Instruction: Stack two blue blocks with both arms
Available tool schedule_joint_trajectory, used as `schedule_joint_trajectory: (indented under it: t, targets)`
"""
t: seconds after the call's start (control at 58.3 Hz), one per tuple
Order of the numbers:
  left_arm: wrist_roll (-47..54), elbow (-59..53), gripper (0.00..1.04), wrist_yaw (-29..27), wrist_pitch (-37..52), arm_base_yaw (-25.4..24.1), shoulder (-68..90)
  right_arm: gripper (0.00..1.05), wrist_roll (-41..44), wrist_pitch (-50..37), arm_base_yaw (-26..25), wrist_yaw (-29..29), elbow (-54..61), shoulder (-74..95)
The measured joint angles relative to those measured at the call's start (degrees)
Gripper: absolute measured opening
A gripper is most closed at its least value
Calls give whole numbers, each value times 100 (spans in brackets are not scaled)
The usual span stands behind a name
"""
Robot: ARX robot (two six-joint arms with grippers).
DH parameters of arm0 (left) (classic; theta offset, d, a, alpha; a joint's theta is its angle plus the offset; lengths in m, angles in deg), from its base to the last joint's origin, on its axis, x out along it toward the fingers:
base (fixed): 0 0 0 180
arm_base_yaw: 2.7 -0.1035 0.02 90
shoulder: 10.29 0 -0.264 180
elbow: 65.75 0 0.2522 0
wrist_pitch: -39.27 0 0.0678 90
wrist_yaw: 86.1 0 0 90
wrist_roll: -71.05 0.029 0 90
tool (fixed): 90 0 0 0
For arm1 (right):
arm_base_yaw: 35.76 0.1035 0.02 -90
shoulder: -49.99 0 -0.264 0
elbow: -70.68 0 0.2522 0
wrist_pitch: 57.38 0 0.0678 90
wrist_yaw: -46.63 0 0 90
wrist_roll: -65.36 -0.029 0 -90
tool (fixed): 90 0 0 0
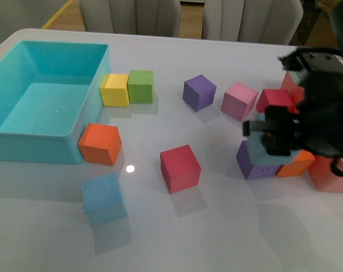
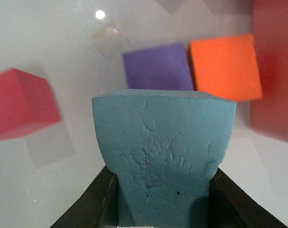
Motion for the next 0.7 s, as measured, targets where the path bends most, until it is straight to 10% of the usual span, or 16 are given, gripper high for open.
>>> schedule_joint_trajectory:
  t: [0.703]
  targets:
    - [0,0,96,0,0,0,0,35,-332,1123,732,-332,-3856,3152]
